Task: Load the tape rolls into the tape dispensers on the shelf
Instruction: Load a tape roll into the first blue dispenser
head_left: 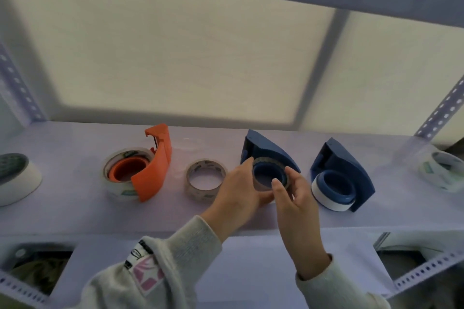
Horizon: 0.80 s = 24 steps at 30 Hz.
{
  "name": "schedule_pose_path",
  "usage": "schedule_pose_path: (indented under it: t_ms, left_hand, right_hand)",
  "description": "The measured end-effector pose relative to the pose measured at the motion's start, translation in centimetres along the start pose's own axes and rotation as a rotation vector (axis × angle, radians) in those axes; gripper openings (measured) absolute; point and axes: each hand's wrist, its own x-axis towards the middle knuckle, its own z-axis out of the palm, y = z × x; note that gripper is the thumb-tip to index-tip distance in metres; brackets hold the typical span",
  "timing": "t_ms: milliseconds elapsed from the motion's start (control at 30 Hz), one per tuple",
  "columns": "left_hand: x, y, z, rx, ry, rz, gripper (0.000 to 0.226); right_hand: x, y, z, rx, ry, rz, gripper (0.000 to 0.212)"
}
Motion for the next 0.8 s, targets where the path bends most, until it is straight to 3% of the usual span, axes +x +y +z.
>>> schedule_pose_path:
  t_ms: [133,233,367,467,700,800]
  left_hand:
    - [-0.8,0.6,-1.4,-0.085,0.070,0.066,0.066]
    - [-1.4,1.1,-3.5,-0.216,0.128,0.084,0.071]
    - [-1.9,-0.2,-7.0,-0.437,0.243,0.042,0.075]
    - [-3.3,-1.3,-10.7,-0.488,0.349,0.038,0.092]
    - [-7.8,-5.8,-23.2,-0.437,0.565,0.067,0.066]
    - [-10.3,-8.3,-27.7,-0.387,0.696,0.020,0.038]
  right_hand:
    - [-0.5,-1.4,-1.1,0.156,0.032,-0.117,0.027]
    - [-0.9,-2.7,-1.6,0.409,0.050,-0.206,0.026]
    - [-0.9,-4.6,1.1,0.574,-0.135,-0.257,0.029]
    - [-1.5,-6.5,5.2,0.655,-0.319,-0.269,0.042]
    - [-4.1,-11.7,16.3,0.739,-0.713,-0.250,0.050]
    - [-5.2,-13.5,21.3,0.729,-0.839,-0.243,0.055]
